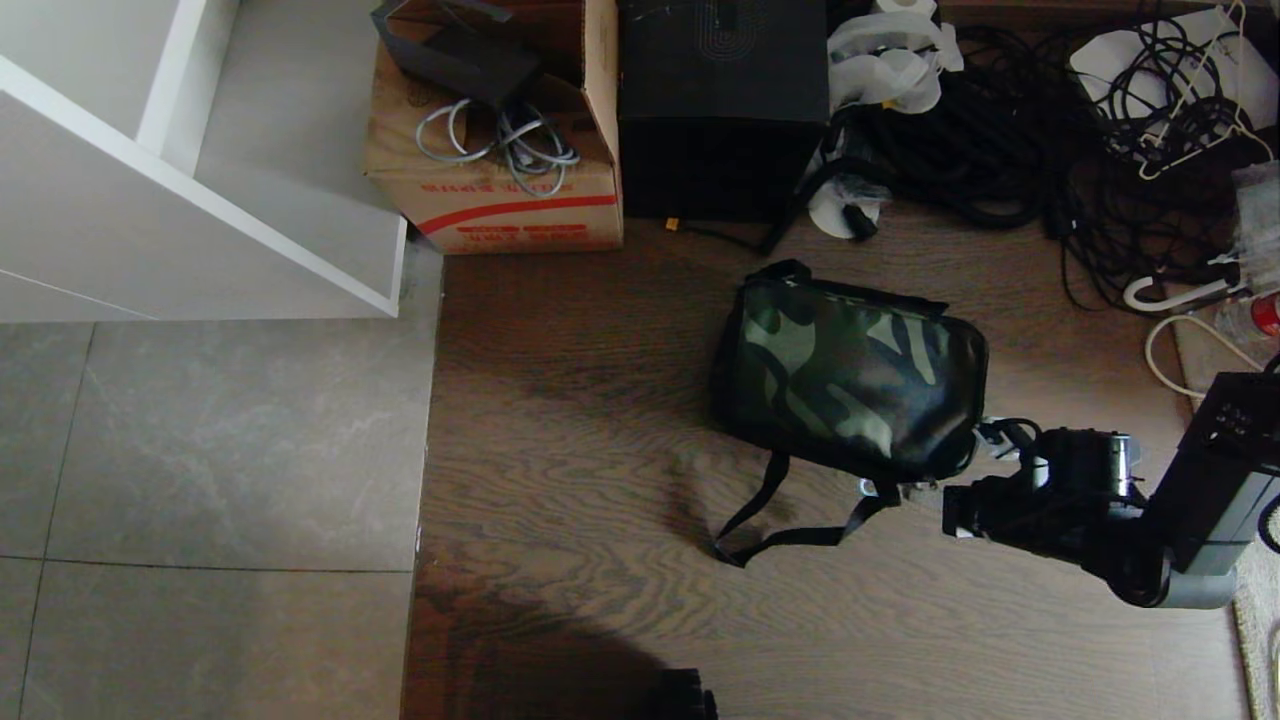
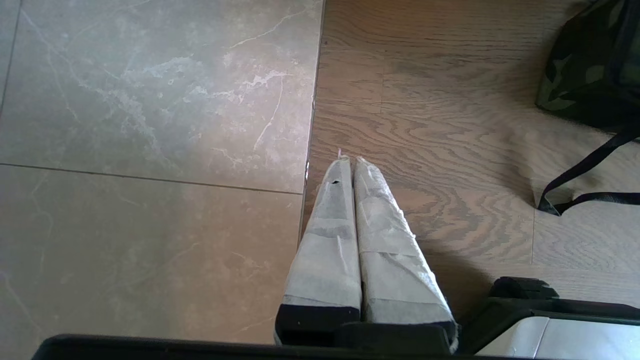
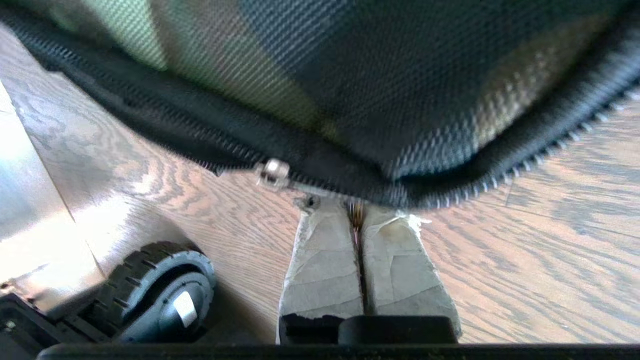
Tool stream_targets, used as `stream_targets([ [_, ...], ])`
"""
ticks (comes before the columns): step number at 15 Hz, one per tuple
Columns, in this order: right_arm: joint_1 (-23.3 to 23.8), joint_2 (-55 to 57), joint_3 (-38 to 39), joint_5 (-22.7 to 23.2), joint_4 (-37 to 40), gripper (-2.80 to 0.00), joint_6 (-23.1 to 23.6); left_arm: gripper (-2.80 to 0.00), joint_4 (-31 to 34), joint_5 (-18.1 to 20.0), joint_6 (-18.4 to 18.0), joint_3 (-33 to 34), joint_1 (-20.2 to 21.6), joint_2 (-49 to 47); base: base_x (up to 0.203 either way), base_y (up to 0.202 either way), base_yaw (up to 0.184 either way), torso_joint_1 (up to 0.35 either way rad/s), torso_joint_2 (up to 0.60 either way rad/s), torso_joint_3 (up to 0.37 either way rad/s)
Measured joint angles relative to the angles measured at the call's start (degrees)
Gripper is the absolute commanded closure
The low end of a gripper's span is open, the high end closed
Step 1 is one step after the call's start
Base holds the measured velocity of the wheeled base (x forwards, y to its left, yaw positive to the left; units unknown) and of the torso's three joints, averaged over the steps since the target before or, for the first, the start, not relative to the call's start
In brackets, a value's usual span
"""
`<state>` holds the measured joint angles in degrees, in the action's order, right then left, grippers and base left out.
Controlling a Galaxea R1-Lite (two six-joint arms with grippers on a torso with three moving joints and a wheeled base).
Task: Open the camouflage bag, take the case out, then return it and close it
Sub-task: Open the top of the storage box
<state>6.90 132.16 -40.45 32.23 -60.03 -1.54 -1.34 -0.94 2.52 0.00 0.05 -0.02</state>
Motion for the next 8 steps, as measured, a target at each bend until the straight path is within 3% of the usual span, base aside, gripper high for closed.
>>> stream_targets([
  [8,4.0,-5.0,3.4,0.6,1.3,0.00,5.7,0.00,0.0,0.0,0.0,0.0,0.0,0.0,0.000,0.000,0.000,0.000,0.00,0.000],
])
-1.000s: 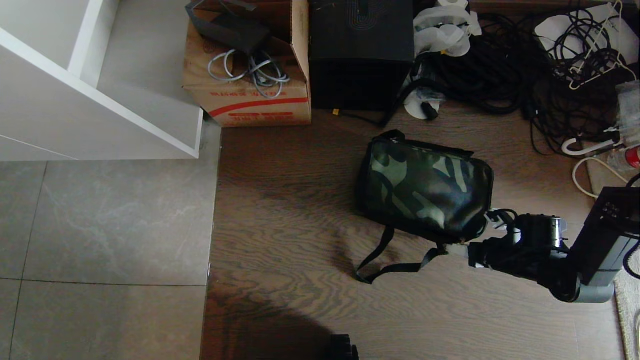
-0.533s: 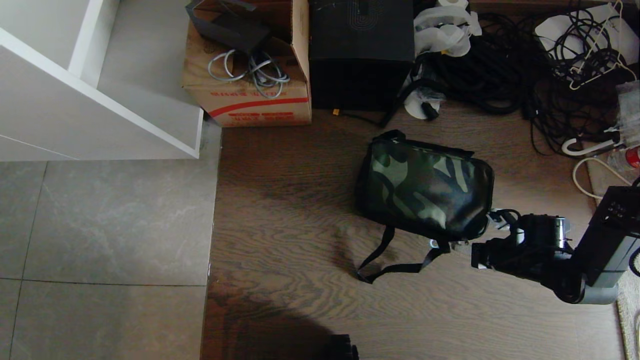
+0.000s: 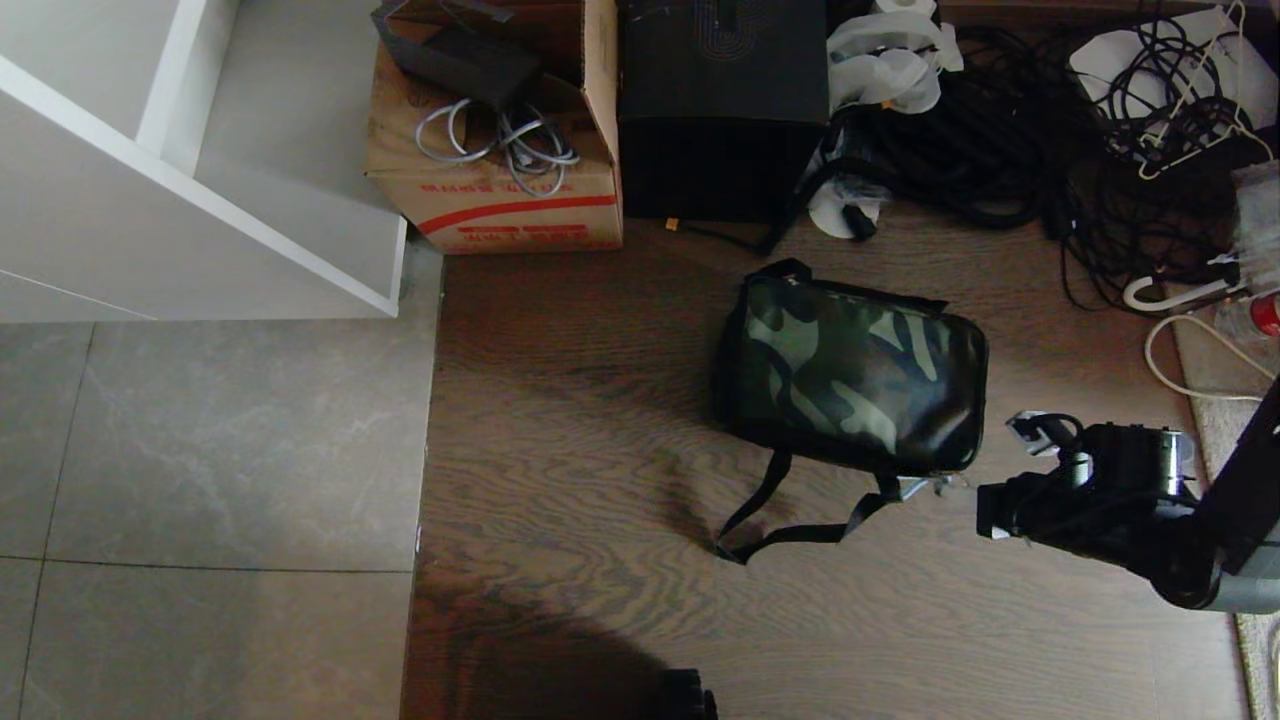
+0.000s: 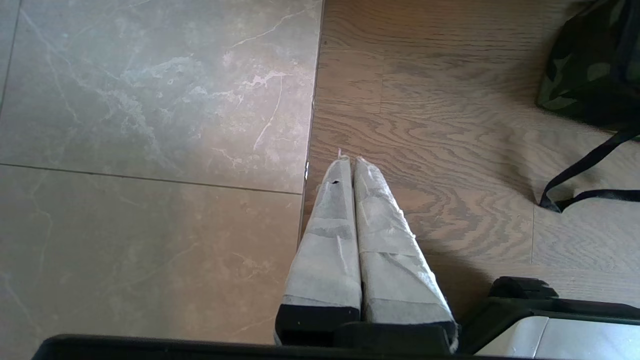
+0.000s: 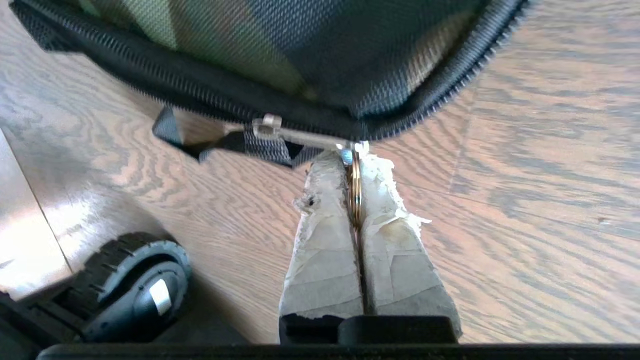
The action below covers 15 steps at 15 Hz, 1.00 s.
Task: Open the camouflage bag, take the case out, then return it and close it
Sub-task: Open the top of the storage box
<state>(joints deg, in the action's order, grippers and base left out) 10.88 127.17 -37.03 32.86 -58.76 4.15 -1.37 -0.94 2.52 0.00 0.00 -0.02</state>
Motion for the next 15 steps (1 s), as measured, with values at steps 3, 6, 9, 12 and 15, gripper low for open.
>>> stream_targets([
  [3,1.5,-1.0,0.4,0.3,0.4,0.00,1.7,0.00,0.0,0.0,0.0,0.0,0.0,0.0,0.000,0.000,0.000,0.000,0.00,0.000],
  [6,3.0,-1.7,0.6,0.5,1.6,0.00,4.0,0.00,0.0,0.0,0.0,0.0,0.0,0.0,0.000,0.000,0.000,0.000,0.00,0.000],
  [9,4.6,-2.0,0.6,1.3,4.1,0.00,7.2,0.00,0.0,0.0,0.0,0.0,0.0,0.0,0.000,0.000,0.000,0.000,0.00,0.000],
  [12,6.6,-2.2,-1.1,1.6,6.5,0.00,9.2,0.00,0.0,0.0,0.0,0.0,0.0,0.0,0.000,0.000,0.000,0.000,0.00,0.000],
  [15,7.9,-2.7,-3.0,2.7,8.9,0.00,9.4,0.00,0.0,0.0,0.0,0.0,0.0,0.0,0.000,0.000,0.000,0.000,0.00,0.000],
])
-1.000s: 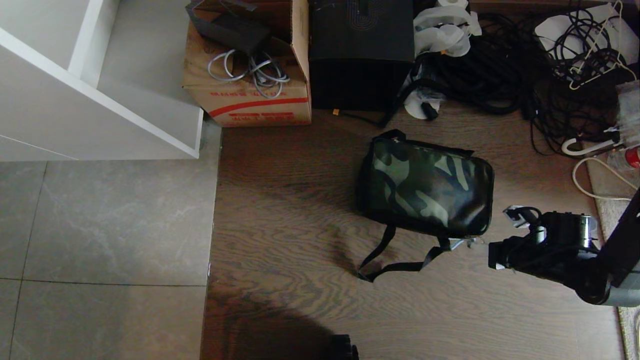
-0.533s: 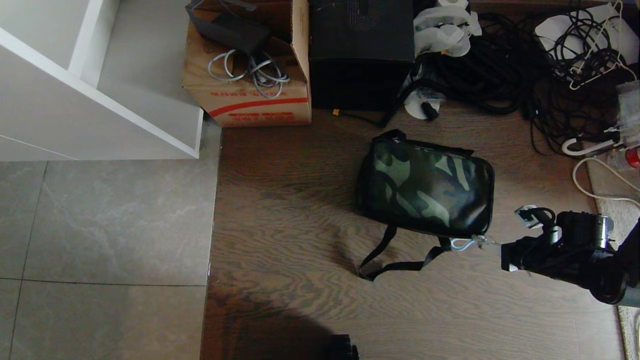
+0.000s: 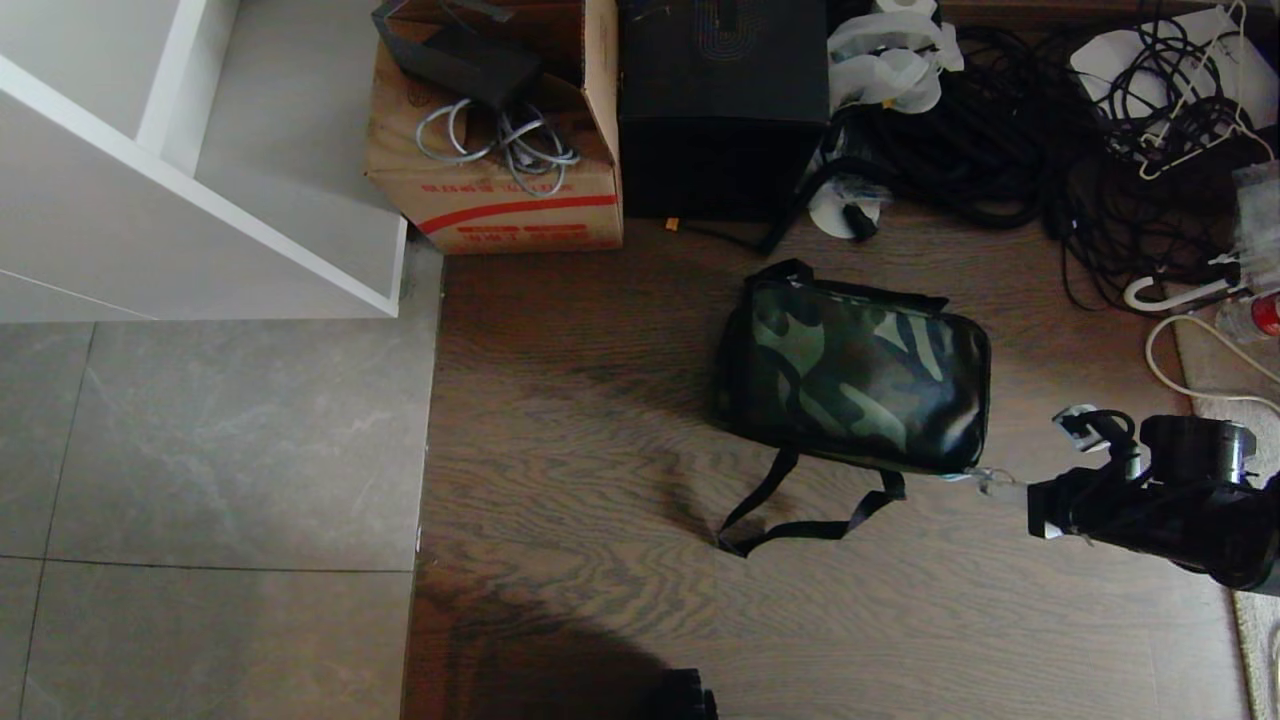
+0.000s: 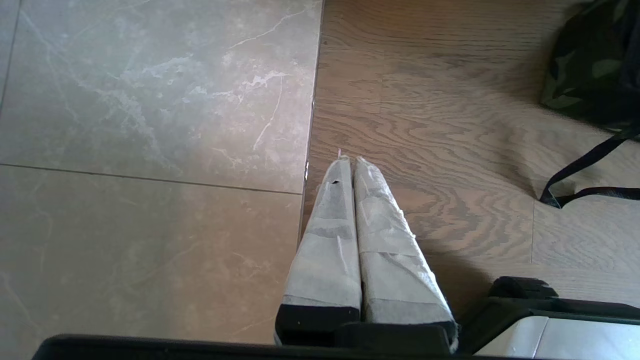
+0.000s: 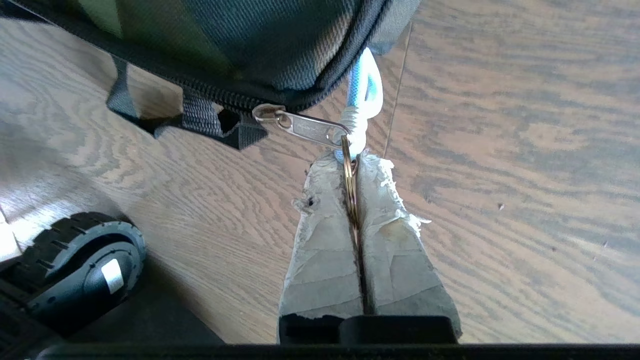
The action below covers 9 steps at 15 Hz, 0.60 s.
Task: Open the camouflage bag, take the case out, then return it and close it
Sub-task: Open the top of the storage box
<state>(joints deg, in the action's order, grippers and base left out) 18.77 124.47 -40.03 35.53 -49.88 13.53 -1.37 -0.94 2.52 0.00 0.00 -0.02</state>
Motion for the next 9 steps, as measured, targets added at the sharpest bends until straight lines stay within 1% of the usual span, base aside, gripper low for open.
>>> stream_targets([
  [4,0.5,-0.7,-0.8,0.4,2.1,0.00,-0.1,0.00,0.0,0.0,0.0,0.0,0.0,0.0,0.000,0.000,0.000,0.000,0.00,0.000],
  [9,1.4,-1.3,-0.9,0.7,2.5,0.00,0.1,0.00,0.0,0.0,0.0,0.0,0.0,0.0,0.000,0.000,0.000,0.000,0.00,0.000],
])
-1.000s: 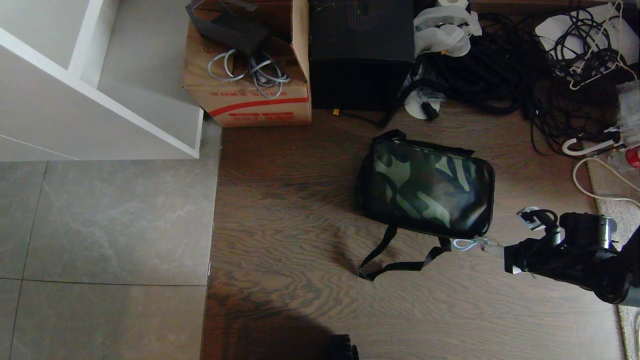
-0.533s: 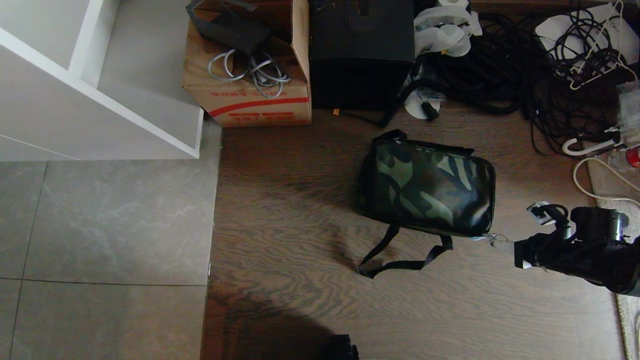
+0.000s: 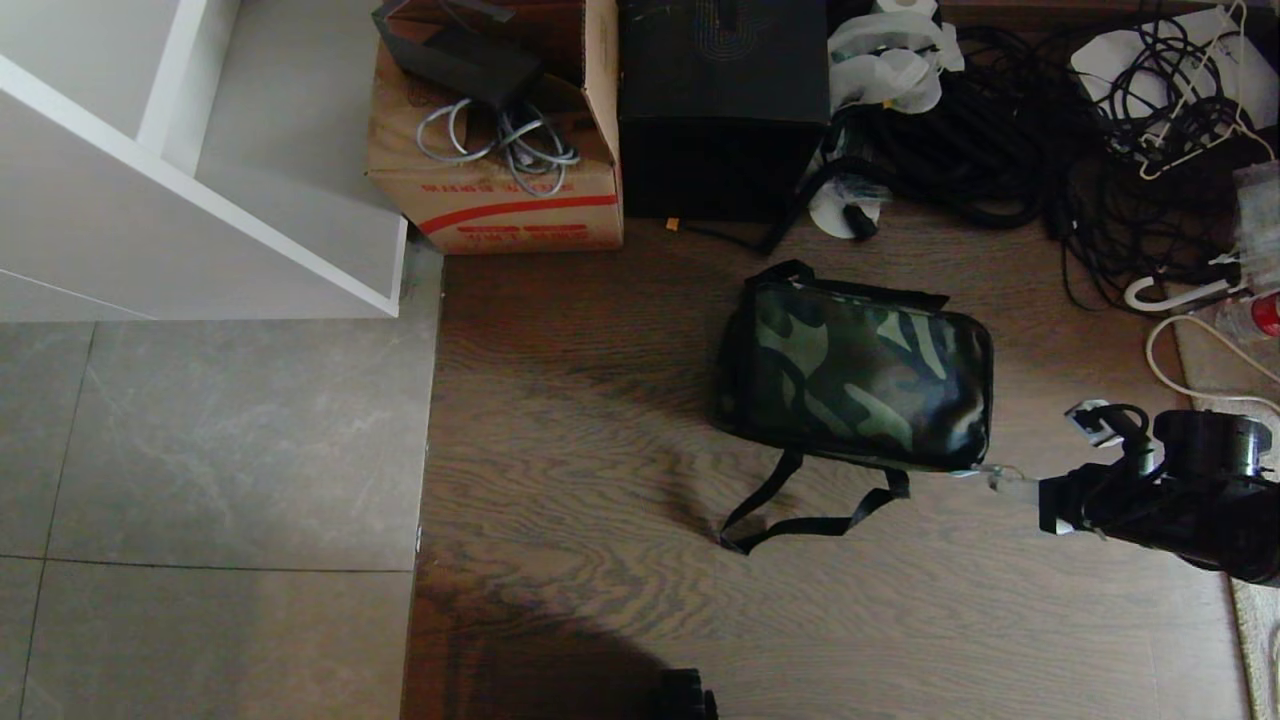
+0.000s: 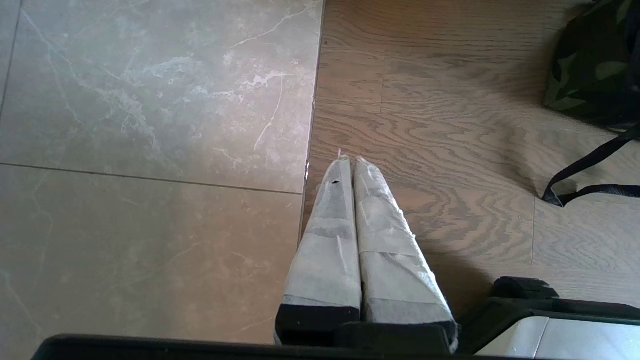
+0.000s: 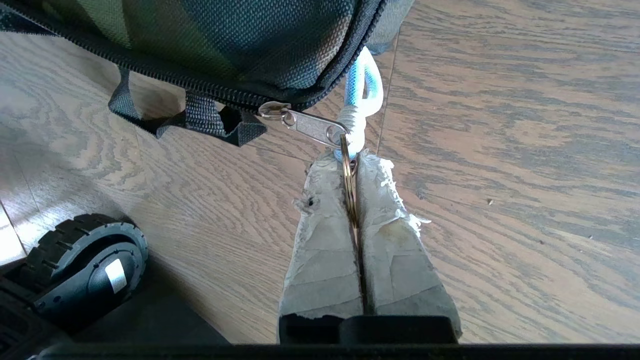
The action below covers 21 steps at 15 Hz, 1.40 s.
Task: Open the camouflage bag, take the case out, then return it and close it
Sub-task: Open the top of the storage box
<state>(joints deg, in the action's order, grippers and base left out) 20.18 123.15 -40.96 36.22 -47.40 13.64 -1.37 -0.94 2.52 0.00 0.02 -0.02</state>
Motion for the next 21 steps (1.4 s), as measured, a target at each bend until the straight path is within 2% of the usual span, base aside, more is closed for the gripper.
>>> stream_targets([
  [2,0.0,-0.1,0.2,0.0,0.0,0.00,0.4,0.00,0.0,0.0,0.0,0.0,0.0,0.0,0.000,0.000,0.000,0.000,0.00,0.000],
  [3,0.0,-0.2,0.4,-0.1,0.2,-2.80,0.7,0.00,0.0,0.0,0.0,0.0,0.0,0.0,0.000,0.000,0.000,0.000,0.00,0.000],
  [11,-0.1,-1.0,5.6,0.2,1.2,-2.80,3.2,0.00,0.0,0.0,0.0,0.0,0.0,0.0,0.000,0.000,0.000,0.000,0.00,0.000],
  [14,-0.2,-0.7,6.1,2.1,0.5,-2.80,4.4,0.00,0.0,0.0,0.0,0.0,0.0,0.0,0.000,0.000,0.000,0.000,0.00,0.000],
  [17,-0.9,2.3,5.7,3.9,-4.0,-2.80,4.5,0.00,0.0,0.0,0.0,0.0,0.0,0.0,0.000,0.000,0.000,0.000,0.00,0.000],
  [21,-2.4,7.5,2.8,3.9,-10.3,-2.80,4.6,0.00,0.0,0.0,0.0,0.0,0.0,0.0,0.000,0.000,0.000,0.000,0.00,0.000],
])
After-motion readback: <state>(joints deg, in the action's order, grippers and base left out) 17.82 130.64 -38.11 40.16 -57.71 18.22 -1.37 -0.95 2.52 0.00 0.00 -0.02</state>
